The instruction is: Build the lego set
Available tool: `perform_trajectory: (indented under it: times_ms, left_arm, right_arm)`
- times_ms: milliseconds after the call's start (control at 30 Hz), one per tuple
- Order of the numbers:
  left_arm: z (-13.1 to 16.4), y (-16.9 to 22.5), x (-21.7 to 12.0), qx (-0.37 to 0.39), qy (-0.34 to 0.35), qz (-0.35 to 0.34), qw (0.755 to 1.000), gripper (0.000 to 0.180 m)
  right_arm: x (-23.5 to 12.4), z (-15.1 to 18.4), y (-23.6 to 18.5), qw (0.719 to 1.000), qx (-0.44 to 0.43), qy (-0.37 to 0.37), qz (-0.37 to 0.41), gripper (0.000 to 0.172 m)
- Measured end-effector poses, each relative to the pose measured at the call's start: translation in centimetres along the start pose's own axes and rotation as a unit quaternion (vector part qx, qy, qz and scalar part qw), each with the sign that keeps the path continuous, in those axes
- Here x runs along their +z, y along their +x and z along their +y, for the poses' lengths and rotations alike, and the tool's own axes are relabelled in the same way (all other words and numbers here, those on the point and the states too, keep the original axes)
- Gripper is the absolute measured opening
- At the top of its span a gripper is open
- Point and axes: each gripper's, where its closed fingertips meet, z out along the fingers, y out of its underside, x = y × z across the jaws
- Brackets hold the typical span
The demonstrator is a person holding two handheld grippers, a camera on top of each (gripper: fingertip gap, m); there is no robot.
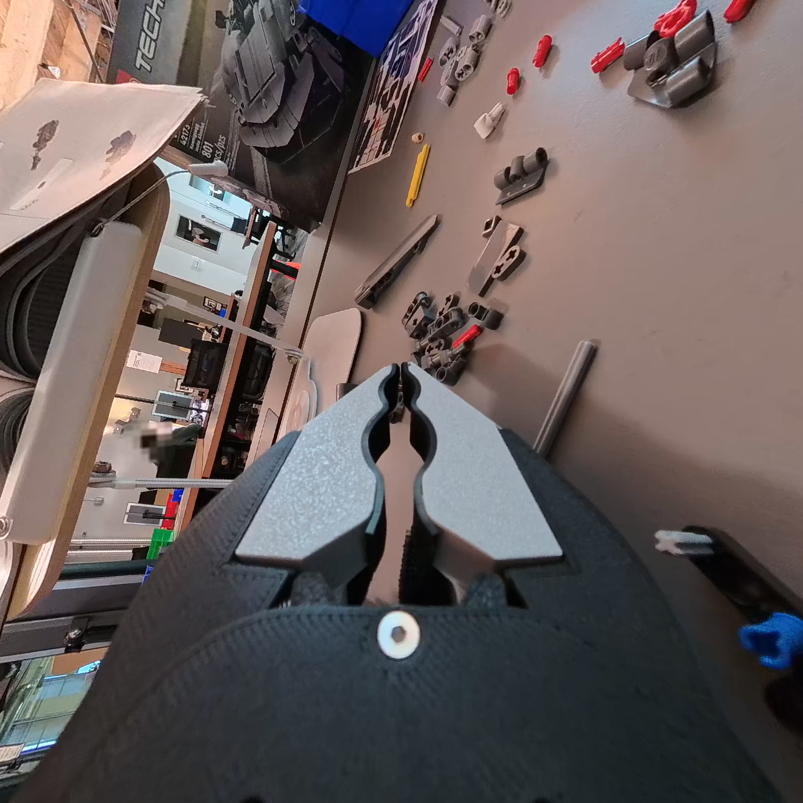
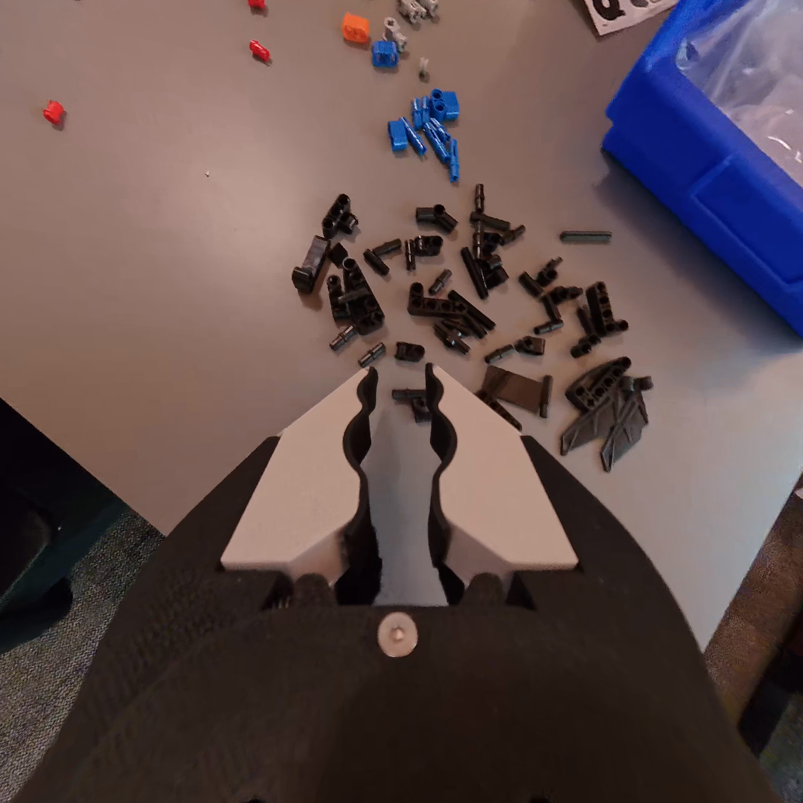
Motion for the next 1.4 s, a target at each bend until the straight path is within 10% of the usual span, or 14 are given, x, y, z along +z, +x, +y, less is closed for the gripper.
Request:
perform_trajectory:
  times_ms: [1400]
  left_arm:
    - [0.2,0.2,0.2,0.011,-0.007,-0.002,1.000,0.000]
  right_arm:
    - [1.6,2.5,11.9,0.990,0.112,0.006,0.086,0.021]
